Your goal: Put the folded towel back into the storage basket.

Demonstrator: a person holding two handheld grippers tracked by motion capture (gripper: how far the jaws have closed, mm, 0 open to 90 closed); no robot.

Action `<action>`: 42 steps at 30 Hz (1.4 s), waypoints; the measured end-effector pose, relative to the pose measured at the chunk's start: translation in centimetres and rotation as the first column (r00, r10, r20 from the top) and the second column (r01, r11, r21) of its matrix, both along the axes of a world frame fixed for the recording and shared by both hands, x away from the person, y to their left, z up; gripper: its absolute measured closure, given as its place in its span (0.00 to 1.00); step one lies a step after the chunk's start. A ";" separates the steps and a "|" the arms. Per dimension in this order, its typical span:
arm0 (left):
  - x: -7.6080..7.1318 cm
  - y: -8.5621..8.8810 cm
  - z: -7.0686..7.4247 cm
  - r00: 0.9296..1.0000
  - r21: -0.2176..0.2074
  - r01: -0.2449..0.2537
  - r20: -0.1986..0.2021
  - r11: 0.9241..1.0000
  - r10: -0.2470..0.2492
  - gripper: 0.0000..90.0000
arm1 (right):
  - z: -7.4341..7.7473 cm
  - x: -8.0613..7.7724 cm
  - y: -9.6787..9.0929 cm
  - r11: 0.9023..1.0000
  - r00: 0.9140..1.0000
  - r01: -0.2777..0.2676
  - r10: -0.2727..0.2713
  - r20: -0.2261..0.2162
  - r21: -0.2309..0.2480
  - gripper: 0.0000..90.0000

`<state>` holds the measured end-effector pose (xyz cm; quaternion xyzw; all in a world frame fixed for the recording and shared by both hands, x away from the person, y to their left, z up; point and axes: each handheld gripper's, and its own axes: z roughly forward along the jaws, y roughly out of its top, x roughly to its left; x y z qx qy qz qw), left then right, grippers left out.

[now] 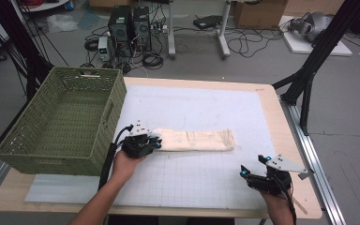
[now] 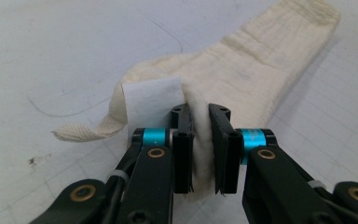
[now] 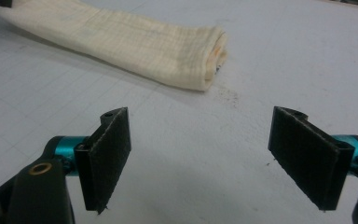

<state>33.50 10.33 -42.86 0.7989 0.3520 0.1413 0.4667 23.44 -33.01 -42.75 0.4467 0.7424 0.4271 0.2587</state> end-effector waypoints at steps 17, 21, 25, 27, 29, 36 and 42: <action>-1.5 1.5 -1.1 1.000 -0.026 -0.013 0.000 1.000 0.013 0.86 | -0.6 3.1 2.9 0.998 0.998 -0.054 0.053 -0.045 -0.012 0.19; -1.5 1.8 -1.3 1.000 -0.025 -0.017 -0.005 1.000 0.017 0.85 | -0.7 4.6 3.8 0.998 0.996 -0.062 0.062 -0.067 -0.011 0.19; -1.6 1.9 -1.1 1.000 -0.041 -0.020 -0.003 0.999 0.019 0.85 | -0.9 6.3 4.8 0.998 0.994 -0.061 0.059 -0.088 -0.018 0.25; -1.7 2.0 -1.0 1.000 -0.044 -0.017 -0.001 0.999 0.017 0.85 | -1.0 7.2 5.2 0.999 0.994 -0.050 0.048 -0.098 -0.017 0.26; -1.7 2.2 -1.0 1.000 -0.041 -0.016 0.000 0.999 0.016 0.85 | -1.2 8.0 5.6 0.999 0.993 -0.038 0.035 -0.109 -0.023 0.28; -1.7 2.7 -0.9 0.999 -0.069 -0.033 -0.005 0.997 0.033 0.84 | -1.9 9.3 6.6 0.998 0.987 -0.040 0.032 -0.160 -0.048 0.41; -1.6 2.7 -1.0 0.999 -0.068 -0.034 -0.009 0.997 0.033 0.83 | -2.2 9.5 7.0 0.998 0.981 -0.040 0.029 -0.194 -0.051 0.49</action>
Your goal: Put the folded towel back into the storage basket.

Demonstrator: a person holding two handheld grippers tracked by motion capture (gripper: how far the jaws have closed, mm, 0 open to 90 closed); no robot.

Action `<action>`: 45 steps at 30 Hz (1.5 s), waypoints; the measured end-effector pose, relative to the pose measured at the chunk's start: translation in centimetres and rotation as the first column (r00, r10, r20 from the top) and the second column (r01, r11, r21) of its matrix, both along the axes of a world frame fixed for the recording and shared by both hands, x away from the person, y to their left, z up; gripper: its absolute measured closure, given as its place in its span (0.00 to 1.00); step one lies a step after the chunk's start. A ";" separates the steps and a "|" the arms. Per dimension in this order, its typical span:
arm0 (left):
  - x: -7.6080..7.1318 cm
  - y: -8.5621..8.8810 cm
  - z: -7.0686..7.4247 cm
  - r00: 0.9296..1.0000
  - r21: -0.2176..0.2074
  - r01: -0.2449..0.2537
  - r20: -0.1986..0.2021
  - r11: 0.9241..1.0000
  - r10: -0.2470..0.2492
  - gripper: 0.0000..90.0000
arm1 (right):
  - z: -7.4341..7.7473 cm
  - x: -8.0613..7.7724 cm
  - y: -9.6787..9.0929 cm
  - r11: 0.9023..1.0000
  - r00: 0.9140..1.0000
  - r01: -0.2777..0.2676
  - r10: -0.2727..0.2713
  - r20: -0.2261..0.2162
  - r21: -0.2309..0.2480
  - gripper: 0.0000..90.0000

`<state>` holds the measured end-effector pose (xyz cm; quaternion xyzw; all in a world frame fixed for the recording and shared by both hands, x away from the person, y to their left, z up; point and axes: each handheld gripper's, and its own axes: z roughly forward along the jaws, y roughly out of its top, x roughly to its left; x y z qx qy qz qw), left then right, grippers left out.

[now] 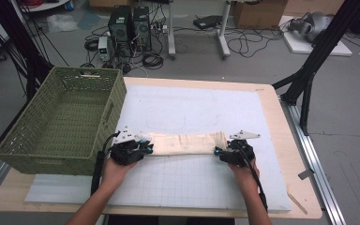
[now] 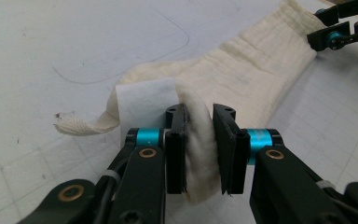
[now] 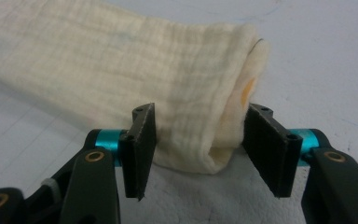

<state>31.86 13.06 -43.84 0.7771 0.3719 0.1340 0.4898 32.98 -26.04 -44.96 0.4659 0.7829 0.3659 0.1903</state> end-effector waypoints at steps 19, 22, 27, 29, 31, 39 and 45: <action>-0.3 0.1 0.0 1.000 -0.006 0.005 -0.001 1.000 -0.005 0.83 | 0.3 -0.3 0.1 0.997 0.997 -0.062 0.063 -0.032 0.038 0.87; -0.4 0.2 0.2 1.000 -0.012 0.009 0.003 1.000 -0.009 0.83 | 0.6 -0.4 -0.1 0.997 0.997 -0.074 0.074 -0.012 0.038 0.87; -0.6 0.3 0.8 1.000 -0.028 0.018 0.018 0.999 -0.018 0.83 | 1.2 -0.6 -0.4 0.995 0.996 -0.088 0.088 0.020 0.038 0.87; -0.8 0.3 1.2 0.999 -0.036 0.022 0.032 0.999 -0.021 0.83 | 1.4 -0.7 -0.6 0.995 0.995 -0.091 0.090 0.035 0.038 0.87; -0.9 0.3 1.5 0.999 -0.047 0.026 0.043 0.999 -0.024 0.84 | 1.8 -0.8 -0.8 0.994 0.995 -0.095 0.093 0.043 0.048 0.87; -1.4 0.5 3.0 0.995 -0.077 0.041 0.099 0.996 -0.034 0.84 | 3.3 -1.0 -1.2 0.992 0.989 -0.109 0.102 0.105 0.066 0.88; -1.8 0.8 4.2 0.990 -0.096 0.046 0.140 0.994 -0.033 0.85 | 4.3 -0.9 -1.3 0.990 0.986 -0.119 0.110 0.129 0.070 0.88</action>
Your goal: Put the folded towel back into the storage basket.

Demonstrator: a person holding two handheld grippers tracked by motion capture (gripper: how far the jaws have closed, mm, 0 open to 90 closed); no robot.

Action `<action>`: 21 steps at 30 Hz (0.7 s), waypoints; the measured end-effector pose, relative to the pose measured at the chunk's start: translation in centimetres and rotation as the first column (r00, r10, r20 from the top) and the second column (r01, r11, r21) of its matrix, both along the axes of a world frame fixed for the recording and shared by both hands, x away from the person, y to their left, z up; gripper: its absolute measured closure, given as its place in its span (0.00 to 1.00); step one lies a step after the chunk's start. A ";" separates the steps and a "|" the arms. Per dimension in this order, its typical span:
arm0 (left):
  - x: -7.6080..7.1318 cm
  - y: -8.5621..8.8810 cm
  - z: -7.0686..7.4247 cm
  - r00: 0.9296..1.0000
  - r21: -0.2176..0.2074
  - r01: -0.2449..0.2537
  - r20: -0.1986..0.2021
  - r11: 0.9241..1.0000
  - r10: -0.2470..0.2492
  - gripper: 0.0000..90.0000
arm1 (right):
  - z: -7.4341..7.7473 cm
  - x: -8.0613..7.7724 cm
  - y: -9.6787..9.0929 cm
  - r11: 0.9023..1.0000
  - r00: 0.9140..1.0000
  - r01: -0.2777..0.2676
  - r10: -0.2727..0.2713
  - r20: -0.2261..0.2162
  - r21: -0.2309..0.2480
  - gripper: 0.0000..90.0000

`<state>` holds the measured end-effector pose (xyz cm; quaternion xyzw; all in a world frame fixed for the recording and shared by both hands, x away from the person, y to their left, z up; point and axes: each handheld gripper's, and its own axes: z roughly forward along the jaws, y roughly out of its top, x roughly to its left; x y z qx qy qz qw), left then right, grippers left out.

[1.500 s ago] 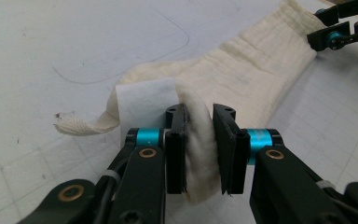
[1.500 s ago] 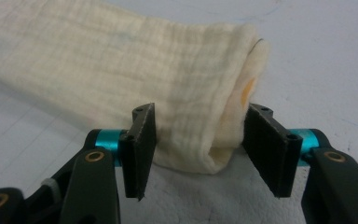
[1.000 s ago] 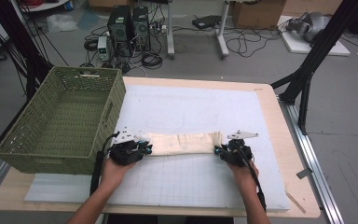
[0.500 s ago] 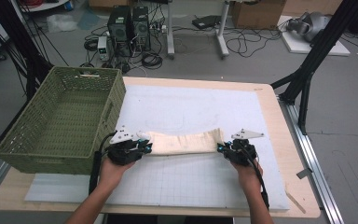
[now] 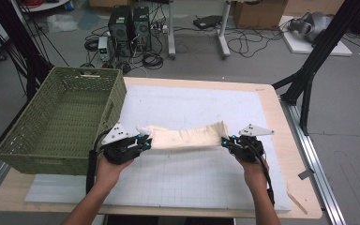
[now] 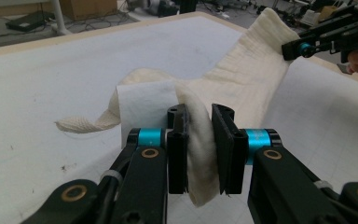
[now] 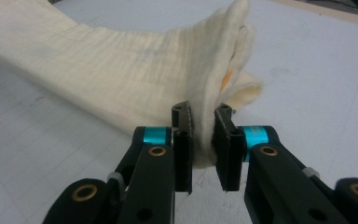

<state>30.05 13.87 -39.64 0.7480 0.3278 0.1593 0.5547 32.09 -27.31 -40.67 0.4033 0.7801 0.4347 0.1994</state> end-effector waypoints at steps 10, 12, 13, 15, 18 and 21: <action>-0.5 0.7 1.4 0.999 -0.022 -0.010 0.032 1.000 0.011 0.85 | 2.2 0.7 0.7 1.000 0.999 -0.015 0.016 0.050 -0.016 0.88; -0.6 0.9 1.7 0.999 -0.027 -0.014 0.041 1.000 0.015 0.85 | 2.6 0.8 0.9 1.000 0.998 -0.017 0.018 0.059 -0.011 0.88; -0.7 1.0 1.8 0.999 -0.030 -0.014 0.044 0.999 0.015 0.85 | 2.7 0.9 0.9 1.000 0.998 -0.022 0.022 0.063 -0.012 0.88; -0.7 1.1 2.1 0.999 -0.036 -0.018 0.051 0.999 0.019 0.85 | 3.1 1.1 1.1 1.000 0.997 -0.025 0.026 0.070 -0.012 0.88; -0.9 1.3 2.6 0.998 -0.045 -0.024 0.062 0.999 0.027 0.85 | 3.7 1.4 1.4 0.999 0.996 -0.032 0.033 0.083 -0.019 0.88; -1.0 1.5 2.9 0.997 -0.051 -0.030 0.071 0.998 0.033 0.86 | 4.3 1.8 1.7 0.999 0.995 -0.034 0.036 0.088 -0.022 0.88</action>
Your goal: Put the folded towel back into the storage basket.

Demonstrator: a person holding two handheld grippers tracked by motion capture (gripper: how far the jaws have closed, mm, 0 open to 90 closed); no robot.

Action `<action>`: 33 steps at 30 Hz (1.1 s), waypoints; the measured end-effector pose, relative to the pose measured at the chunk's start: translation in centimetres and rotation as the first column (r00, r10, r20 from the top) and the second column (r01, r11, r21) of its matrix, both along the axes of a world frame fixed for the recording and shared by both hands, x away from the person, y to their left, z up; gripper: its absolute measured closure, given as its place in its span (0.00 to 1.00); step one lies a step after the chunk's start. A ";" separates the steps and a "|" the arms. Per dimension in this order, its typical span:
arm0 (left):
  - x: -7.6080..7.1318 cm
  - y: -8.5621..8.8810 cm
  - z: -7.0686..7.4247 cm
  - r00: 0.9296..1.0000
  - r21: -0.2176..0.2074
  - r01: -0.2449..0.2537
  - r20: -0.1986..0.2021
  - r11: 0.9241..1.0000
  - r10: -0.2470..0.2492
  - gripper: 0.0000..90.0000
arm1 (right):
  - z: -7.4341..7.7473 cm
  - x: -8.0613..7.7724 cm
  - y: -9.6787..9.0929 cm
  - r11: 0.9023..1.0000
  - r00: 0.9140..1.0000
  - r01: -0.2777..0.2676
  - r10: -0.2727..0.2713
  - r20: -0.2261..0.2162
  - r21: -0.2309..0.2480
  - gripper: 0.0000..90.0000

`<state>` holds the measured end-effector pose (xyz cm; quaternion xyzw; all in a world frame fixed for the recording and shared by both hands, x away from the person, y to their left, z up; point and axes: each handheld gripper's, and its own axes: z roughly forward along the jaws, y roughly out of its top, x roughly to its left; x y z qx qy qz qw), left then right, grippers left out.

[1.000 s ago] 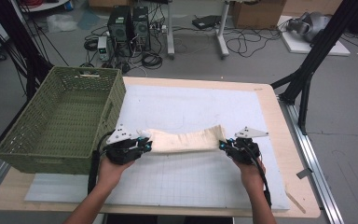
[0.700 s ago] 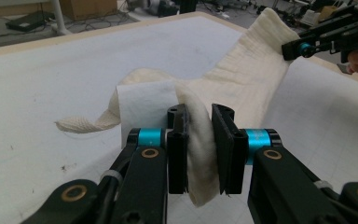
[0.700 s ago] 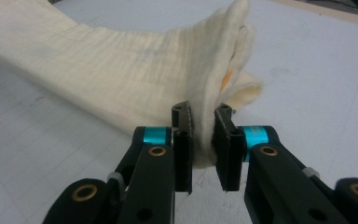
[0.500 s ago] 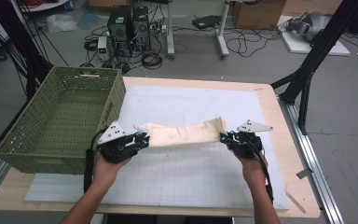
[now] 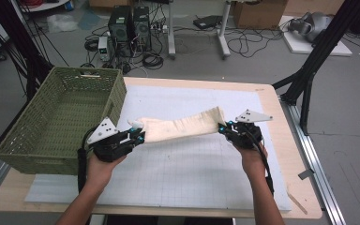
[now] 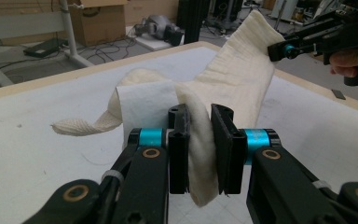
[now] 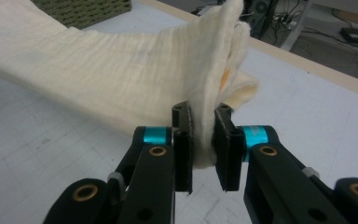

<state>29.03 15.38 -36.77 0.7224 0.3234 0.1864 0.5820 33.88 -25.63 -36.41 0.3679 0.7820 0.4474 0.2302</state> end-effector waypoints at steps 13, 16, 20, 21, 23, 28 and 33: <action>-0.4 1.2 1.2 0.999 -0.020 -0.025 0.032 0.999 0.026 0.87 | 2.3 1.8 1.7 0.999 0.999 -0.023 0.024 0.040 -0.030 0.88; -0.6 1.5 1.5 0.998 -0.027 -0.033 0.045 0.999 0.034 0.88 | 2.9 2.2 2.3 0.998 0.998 -0.031 0.033 0.050 -0.046 0.88; -0.8 1.9 1.8 0.997 -0.030 -0.043 0.056 0.999 0.044 0.89 | 3.6 2.7 3.0 0.998 0.997 -0.039 0.043 0.066 -0.053 0.89; -0.8 2.0 1.9 0.997 -0.033 -0.044 0.060 0.998 0.046 0.89 | 3.7 2.8 3.2 0.998 0.996 -0.042 0.045 0.072 -0.053 0.89; -0.9 2.2 2.1 0.997 -0.037 -0.047 0.065 0.998 0.049 0.89 | 3.8 3.1 3.4 0.998 0.996 -0.043 0.046 0.071 -0.043 0.89; -1.1 2.5 2.3 0.996 -0.040 -0.055 0.069 0.998 0.057 0.89 | 4.1 3.6 4.1 0.998 0.996 -0.044 0.047 0.076 -0.043 0.89; -1.2 2.9 2.7 0.995 -0.053 -0.059 0.074 0.997 0.063 0.89 | 4.5 4.3 4.7 0.998 0.995 -0.049 0.052 0.088 -0.039 0.89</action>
